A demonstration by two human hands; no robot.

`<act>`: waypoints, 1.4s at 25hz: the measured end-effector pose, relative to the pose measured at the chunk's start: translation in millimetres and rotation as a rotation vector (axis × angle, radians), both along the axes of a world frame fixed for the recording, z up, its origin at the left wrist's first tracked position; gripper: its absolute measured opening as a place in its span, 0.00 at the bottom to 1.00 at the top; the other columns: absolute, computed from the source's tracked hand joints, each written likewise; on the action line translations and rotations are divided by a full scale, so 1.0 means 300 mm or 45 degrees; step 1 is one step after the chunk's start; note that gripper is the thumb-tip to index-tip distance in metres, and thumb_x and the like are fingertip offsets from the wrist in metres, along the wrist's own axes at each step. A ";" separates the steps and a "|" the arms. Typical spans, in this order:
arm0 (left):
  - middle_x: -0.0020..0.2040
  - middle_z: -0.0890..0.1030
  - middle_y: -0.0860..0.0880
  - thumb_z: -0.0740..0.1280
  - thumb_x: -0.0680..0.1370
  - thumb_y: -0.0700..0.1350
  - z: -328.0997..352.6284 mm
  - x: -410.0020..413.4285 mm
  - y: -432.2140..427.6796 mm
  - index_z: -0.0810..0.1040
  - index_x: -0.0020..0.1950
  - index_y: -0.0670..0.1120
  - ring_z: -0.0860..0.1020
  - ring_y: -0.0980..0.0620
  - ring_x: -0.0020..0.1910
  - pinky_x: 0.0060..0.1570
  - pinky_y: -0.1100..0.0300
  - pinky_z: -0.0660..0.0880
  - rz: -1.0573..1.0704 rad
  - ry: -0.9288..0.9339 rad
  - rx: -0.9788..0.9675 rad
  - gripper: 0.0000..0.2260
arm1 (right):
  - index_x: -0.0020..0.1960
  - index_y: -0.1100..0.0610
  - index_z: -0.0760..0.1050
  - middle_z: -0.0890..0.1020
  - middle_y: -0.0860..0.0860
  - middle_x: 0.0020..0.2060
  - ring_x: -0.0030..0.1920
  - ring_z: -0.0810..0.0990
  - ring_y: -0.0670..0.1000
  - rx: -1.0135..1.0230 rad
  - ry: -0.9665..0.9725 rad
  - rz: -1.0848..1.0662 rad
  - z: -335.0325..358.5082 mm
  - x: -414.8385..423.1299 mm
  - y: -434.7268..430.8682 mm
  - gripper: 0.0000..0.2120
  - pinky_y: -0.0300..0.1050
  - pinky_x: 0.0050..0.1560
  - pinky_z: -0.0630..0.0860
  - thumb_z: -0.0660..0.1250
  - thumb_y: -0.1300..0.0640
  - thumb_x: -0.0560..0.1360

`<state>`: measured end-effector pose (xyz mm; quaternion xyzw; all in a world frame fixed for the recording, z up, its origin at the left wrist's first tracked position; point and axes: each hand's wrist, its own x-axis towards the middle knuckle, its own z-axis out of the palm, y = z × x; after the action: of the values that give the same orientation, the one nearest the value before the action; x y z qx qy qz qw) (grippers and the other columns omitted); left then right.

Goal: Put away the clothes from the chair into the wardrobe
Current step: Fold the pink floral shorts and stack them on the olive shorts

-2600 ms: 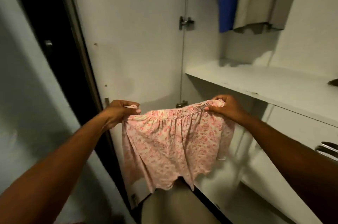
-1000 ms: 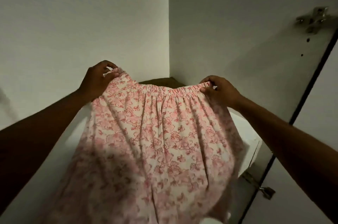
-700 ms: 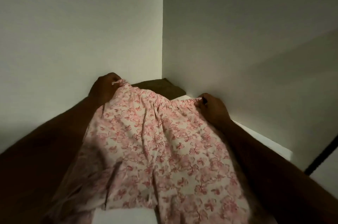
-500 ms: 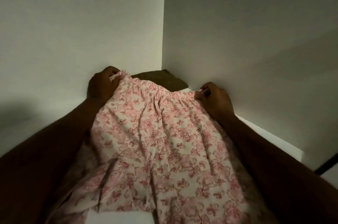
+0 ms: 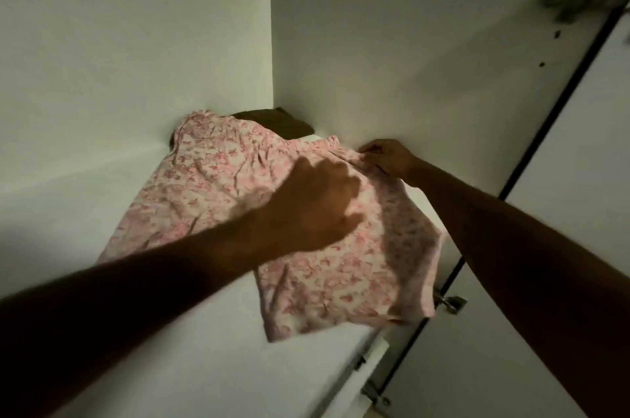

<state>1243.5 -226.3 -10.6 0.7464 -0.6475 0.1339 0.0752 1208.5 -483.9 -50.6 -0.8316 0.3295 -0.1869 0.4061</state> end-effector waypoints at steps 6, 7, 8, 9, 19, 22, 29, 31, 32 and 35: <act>0.61 0.69 0.39 0.68 0.70 0.61 -0.252 -0.527 0.014 0.68 0.64 0.40 0.68 0.40 0.58 0.55 0.42 0.69 -0.024 -0.727 0.409 0.32 | 0.52 0.65 0.78 0.83 0.59 0.44 0.40 0.80 0.55 -0.408 0.467 0.024 0.022 -0.289 0.091 0.21 0.42 0.43 0.74 0.62 0.46 0.79; 0.60 0.69 0.39 0.69 0.72 0.56 -0.273 -0.539 -0.011 0.68 0.65 0.40 0.68 0.41 0.57 0.55 0.43 0.70 0.011 -0.804 0.417 0.29 | 0.53 0.62 0.78 0.83 0.56 0.44 0.39 0.81 0.53 -0.425 0.431 0.009 0.007 -0.346 0.116 0.18 0.42 0.40 0.75 0.62 0.46 0.79; 0.58 0.71 0.41 0.70 0.72 0.53 -0.291 -0.537 -0.036 0.70 0.64 0.40 0.70 0.43 0.55 0.53 0.45 0.71 0.038 -0.861 0.418 0.26 | 0.54 0.58 0.77 0.83 0.54 0.43 0.38 0.81 0.52 -0.422 0.358 -0.017 -0.015 -0.403 0.145 0.15 0.43 0.39 0.77 0.62 0.47 0.79; 0.55 0.74 0.43 0.71 0.71 0.52 -0.312 -0.522 -0.060 0.73 0.61 0.42 0.72 0.45 0.51 0.49 0.48 0.72 0.062 -0.915 0.399 0.23 | 0.54 0.56 0.76 0.84 0.53 0.42 0.36 0.82 0.51 -0.386 0.249 -0.047 -0.038 -0.452 0.170 0.12 0.46 0.39 0.79 0.62 0.48 0.79; 0.45 0.82 0.48 0.61 0.79 0.41 -0.182 -0.518 0.018 0.75 0.53 0.44 0.80 0.51 0.43 0.40 0.61 0.75 0.252 0.795 -0.916 0.05 | 0.59 0.34 0.66 0.67 0.48 0.63 0.58 0.74 0.52 -0.425 -0.320 0.421 -0.184 -0.667 0.350 0.31 0.37 0.46 0.76 0.75 0.61 0.70; 0.46 0.79 0.51 0.62 0.79 0.39 -0.053 -0.438 0.127 0.75 0.50 0.48 0.77 0.54 0.46 0.48 0.62 0.74 0.295 1.432 -1.283 0.05 | 0.52 0.41 0.77 0.71 0.47 0.61 0.62 0.71 0.49 -0.582 -0.503 0.413 -0.069 -0.529 0.415 0.13 0.43 0.58 0.69 0.73 0.44 0.69; 0.50 0.83 0.44 0.64 0.78 0.51 0.030 -0.029 0.452 0.80 0.53 0.43 0.81 0.47 0.50 0.53 0.48 0.77 0.561 1.576 -1.468 0.13 | 0.45 0.41 0.77 0.81 0.40 0.47 0.51 0.79 0.46 -0.687 -0.394 0.703 0.122 -0.024 0.598 0.04 0.54 0.55 0.73 0.65 0.44 0.76; 0.52 0.82 0.44 0.61 0.78 0.55 -0.048 0.111 0.535 0.79 0.55 0.43 0.80 0.46 0.52 0.56 0.45 0.76 0.718 1.374 -1.069 0.18 | 0.42 0.38 0.77 0.82 0.39 0.47 0.47 0.81 0.45 -0.684 -0.280 0.751 0.122 0.137 0.571 0.09 0.55 0.50 0.78 0.60 0.37 0.74; 0.55 0.82 0.44 0.60 0.78 0.57 -0.100 0.147 0.563 0.78 0.56 0.43 0.79 0.45 0.53 0.57 0.47 0.75 0.769 1.243 -0.806 0.19 | 0.45 0.36 0.77 0.82 0.39 0.51 0.47 0.81 0.44 -0.696 -0.205 0.697 0.107 0.187 0.521 0.09 0.53 0.49 0.79 0.60 0.36 0.74; 0.62 0.77 0.45 0.58 0.81 0.51 -0.241 0.238 0.606 0.73 0.63 0.42 0.74 0.46 0.63 0.63 0.57 0.69 0.762 1.013 -0.442 0.17 | 0.60 0.49 0.77 0.79 0.49 0.61 0.52 0.81 0.48 -0.763 0.118 0.555 0.066 0.282 0.373 0.13 0.44 0.52 0.76 0.66 0.56 0.76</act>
<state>1314.8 -44.4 -83.0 0.8685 -0.2956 -0.0389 0.3961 1293.2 -372.0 -30.8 -0.9718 0.0935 -0.1464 0.1594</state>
